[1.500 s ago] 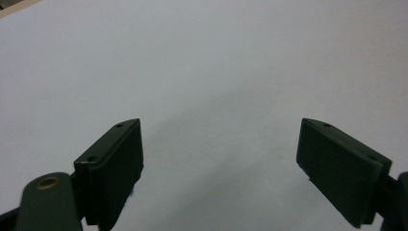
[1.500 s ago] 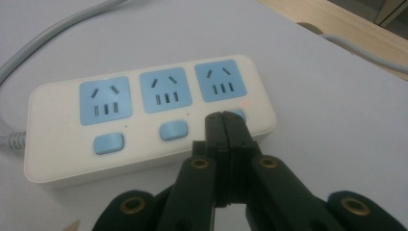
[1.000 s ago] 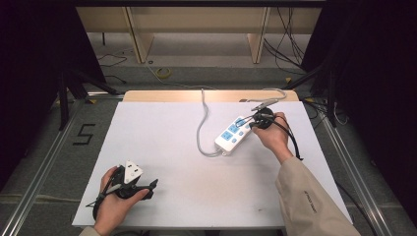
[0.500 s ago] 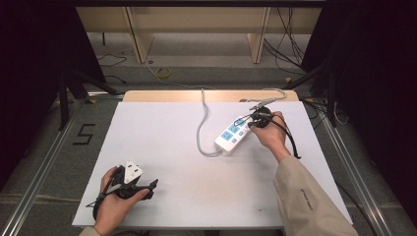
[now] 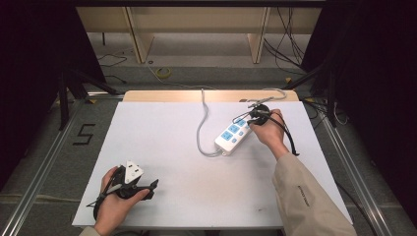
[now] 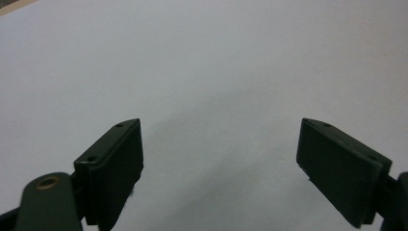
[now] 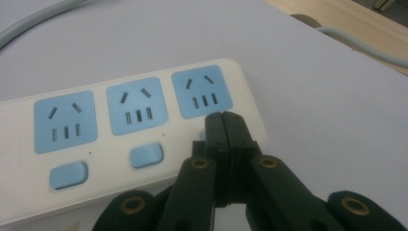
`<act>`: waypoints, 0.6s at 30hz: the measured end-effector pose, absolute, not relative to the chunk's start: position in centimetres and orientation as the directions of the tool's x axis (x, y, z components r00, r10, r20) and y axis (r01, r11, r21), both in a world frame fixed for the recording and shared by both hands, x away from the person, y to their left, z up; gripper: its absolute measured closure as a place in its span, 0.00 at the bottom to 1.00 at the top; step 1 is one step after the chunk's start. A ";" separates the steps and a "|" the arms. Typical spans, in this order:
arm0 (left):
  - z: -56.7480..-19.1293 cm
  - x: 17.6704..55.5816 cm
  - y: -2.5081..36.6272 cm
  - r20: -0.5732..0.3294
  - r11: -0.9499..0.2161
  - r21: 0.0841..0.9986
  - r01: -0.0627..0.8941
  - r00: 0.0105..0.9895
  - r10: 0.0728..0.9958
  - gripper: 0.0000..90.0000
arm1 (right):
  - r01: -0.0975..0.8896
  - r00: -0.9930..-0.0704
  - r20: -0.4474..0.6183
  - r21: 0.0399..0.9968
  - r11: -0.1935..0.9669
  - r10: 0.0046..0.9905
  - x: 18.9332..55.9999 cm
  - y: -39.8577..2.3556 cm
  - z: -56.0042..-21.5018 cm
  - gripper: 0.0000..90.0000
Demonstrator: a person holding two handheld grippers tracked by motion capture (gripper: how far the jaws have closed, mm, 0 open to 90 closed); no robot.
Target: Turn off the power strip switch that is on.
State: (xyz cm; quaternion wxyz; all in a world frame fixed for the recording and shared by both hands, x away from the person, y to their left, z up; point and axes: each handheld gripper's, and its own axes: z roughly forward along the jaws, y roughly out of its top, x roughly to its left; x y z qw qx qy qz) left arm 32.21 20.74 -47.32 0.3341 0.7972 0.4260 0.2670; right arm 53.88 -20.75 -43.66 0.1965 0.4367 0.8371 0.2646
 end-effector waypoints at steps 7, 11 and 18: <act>-47.3 32.2 20.8 0.141 -0.414 0.760 0.501 0.496 0.857 0.18 | 0.631 -0.538 -0.098 0.612 0.477 0.838 54.2 -20.7 -43.7 1.00; -47.3 32.2 20.8 0.144 -0.418 0.758 0.500 0.497 0.856 0.18 | 0.634 -0.537 -0.098 0.608 0.477 0.838 54.4 -20.6 -43.7 1.00; -47.3 32.2 20.8 0.146 -0.420 0.758 0.499 0.497 0.855 0.18 | 0.637 -0.538 -0.098 0.603 0.480 0.837 54.7 -20.4 -43.9 1.00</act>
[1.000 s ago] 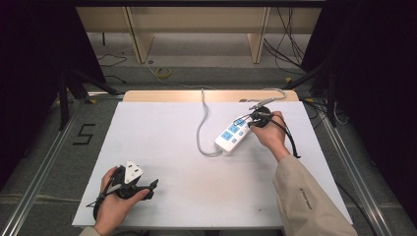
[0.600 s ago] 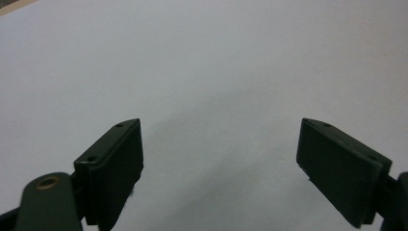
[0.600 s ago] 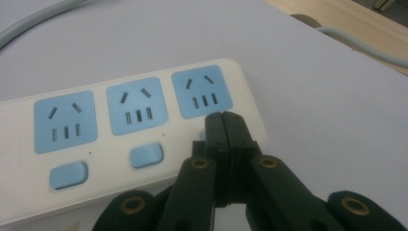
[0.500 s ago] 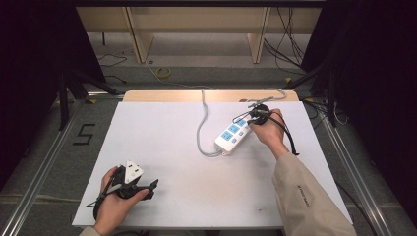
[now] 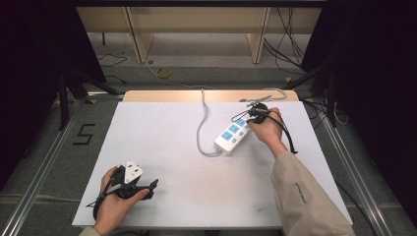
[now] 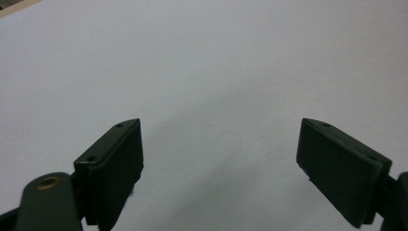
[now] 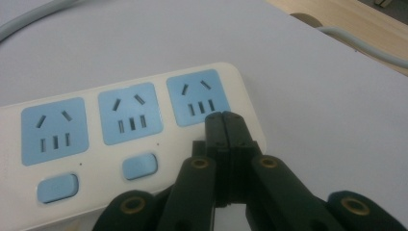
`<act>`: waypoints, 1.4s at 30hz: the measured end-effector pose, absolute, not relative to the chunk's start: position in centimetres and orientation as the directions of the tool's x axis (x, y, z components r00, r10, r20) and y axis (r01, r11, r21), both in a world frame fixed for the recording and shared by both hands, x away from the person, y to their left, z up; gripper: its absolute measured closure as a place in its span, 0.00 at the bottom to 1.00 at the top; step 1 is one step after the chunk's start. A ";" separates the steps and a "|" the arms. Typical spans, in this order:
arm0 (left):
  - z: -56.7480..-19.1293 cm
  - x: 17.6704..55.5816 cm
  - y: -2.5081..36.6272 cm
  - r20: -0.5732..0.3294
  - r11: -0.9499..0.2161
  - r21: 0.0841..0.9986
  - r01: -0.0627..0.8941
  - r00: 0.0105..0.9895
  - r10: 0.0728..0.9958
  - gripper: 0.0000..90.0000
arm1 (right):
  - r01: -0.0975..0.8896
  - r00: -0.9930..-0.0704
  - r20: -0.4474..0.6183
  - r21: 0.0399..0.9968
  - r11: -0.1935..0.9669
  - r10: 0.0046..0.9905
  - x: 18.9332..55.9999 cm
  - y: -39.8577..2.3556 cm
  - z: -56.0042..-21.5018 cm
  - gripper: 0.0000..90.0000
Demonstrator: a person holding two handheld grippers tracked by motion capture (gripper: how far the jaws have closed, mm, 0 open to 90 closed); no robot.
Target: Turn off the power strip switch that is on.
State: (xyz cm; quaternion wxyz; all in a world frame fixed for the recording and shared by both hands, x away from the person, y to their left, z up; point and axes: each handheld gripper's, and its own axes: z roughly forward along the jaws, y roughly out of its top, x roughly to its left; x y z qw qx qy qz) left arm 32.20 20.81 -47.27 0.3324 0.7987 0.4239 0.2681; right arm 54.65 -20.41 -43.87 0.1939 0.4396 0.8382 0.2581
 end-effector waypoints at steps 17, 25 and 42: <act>-47.3 32.2 20.8 0.150 -0.420 0.759 0.497 0.494 0.856 0.18 | 0.652 -0.526 -0.085 0.598 0.466 0.846 55.3 -20.2 -44.1 1.00; -47.3 32.2 20.7 0.151 -0.418 0.761 0.496 0.492 0.857 0.18 | 0.656 -0.529 -0.084 0.591 0.469 0.845 55.4 -20.2 -44.3 1.00; -47.3 32.2 20.8 0.153 -0.421 0.760 0.495 0.494 0.856 0.18 | 0.654 -0.540 -0.100 0.574 0.492 0.836 55.5 -19.7 -44.5 1.00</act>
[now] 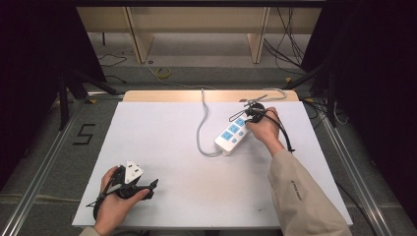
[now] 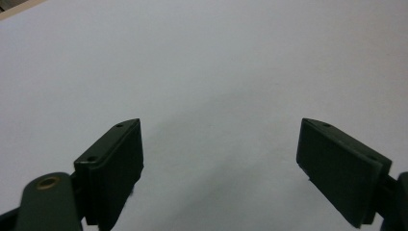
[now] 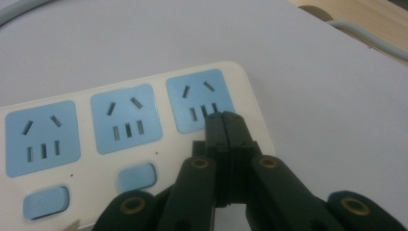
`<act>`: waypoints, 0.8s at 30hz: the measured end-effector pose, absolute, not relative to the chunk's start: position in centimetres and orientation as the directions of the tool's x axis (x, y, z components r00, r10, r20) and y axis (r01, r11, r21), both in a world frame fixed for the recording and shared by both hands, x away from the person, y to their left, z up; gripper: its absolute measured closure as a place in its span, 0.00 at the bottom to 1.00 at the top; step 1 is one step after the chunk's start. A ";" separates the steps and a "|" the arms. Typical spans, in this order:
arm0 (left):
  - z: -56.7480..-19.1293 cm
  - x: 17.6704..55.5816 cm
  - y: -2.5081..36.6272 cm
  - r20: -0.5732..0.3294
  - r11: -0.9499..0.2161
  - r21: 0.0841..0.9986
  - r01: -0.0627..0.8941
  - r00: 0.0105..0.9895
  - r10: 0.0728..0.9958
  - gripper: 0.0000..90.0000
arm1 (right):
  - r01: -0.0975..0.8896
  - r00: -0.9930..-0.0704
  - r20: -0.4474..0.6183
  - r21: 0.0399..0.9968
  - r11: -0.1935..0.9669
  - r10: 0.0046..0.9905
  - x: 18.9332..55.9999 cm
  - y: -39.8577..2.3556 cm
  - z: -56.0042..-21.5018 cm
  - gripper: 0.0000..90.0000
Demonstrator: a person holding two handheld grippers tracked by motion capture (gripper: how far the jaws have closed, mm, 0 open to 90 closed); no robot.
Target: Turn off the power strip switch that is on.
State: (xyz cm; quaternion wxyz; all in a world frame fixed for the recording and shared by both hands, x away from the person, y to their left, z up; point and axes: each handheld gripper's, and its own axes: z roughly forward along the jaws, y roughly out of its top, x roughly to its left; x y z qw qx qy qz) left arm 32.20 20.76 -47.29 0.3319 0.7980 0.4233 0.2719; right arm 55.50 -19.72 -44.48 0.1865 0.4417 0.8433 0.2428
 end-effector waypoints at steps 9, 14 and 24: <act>-47.2 32.1 20.8 0.154 -0.425 0.758 0.495 0.497 0.854 0.18 | 0.651 -0.545 -0.106 0.572 0.499 0.832 55.4 -19.7 -44.5 1.00; -47.2 32.1 20.8 0.155 -0.421 0.762 0.492 0.493 0.856 0.18 | 0.646 -0.542 -0.116 0.576 0.501 0.832 55.3 -19.7 -44.6 1.00; -47.2 32.1 20.7 0.153 -0.424 0.758 0.495 0.497 0.854 0.18 | 0.650 -0.535 -0.108 0.580 0.490 0.838 55.2 -19.7 -44.7 1.00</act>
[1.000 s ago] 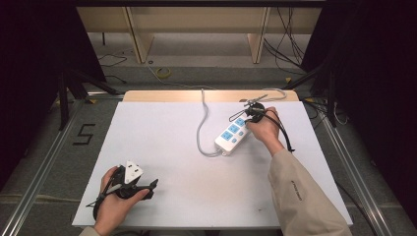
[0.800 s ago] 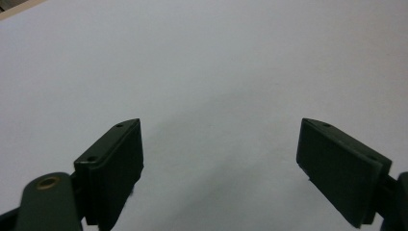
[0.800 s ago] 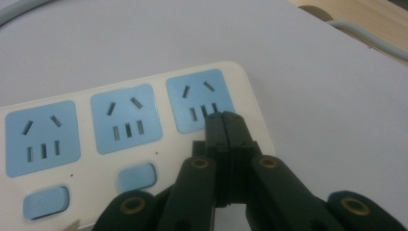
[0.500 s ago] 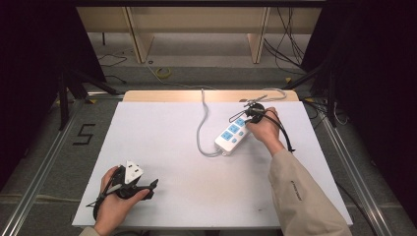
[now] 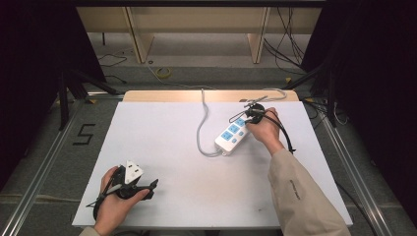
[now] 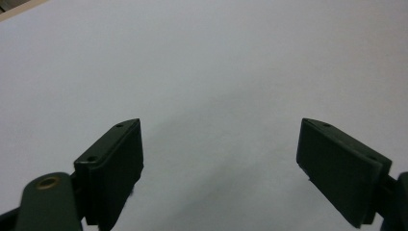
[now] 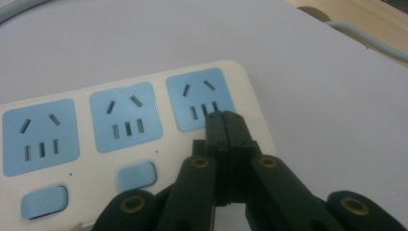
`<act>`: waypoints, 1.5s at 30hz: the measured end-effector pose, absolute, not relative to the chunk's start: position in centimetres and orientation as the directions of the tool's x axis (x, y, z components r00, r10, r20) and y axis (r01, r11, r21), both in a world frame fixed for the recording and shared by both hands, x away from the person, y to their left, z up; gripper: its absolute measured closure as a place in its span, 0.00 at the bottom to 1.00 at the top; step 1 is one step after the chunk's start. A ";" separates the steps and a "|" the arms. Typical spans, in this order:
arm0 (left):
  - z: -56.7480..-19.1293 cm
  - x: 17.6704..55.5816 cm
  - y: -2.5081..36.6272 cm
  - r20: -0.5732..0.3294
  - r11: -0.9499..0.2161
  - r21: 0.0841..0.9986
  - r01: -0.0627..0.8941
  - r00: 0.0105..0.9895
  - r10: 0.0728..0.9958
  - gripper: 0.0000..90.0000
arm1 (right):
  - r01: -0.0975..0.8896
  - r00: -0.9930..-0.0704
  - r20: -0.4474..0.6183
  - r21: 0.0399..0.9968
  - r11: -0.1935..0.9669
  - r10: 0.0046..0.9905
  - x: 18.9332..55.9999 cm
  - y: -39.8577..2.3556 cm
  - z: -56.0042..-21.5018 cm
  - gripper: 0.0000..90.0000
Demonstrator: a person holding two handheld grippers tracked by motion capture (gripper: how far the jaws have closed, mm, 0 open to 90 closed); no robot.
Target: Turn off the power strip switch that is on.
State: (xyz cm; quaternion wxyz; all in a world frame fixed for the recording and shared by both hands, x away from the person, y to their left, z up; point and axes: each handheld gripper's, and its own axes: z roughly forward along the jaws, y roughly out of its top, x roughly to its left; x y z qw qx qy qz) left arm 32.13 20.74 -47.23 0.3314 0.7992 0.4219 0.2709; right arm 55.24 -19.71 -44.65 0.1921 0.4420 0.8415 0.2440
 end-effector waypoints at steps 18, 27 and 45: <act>-47.2 32.1 20.8 0.152 -0.421 0.760 0.495 0.494 0.856 0.19 | 0.663 -0.521 -0.097 0.579 0.474 0.848 55.3 -19.7 -44.7 1.00; -47.2 32.1 20.7 0.154 -0.425 0.758 0.495 0.497 0.854 0.19 | 0.661 -0.520 -0.091 0.587 0.467 0.849 55.2 -19.8 -44.8 1.00; -47.3 32.2 20.7 0.152 -0.424 0.758 0.495 0.498 0.854 0.19 | 0.659 -0.514 -0.077 0.603 0.450 0.855 55.2 -20.0 -44.9 1.00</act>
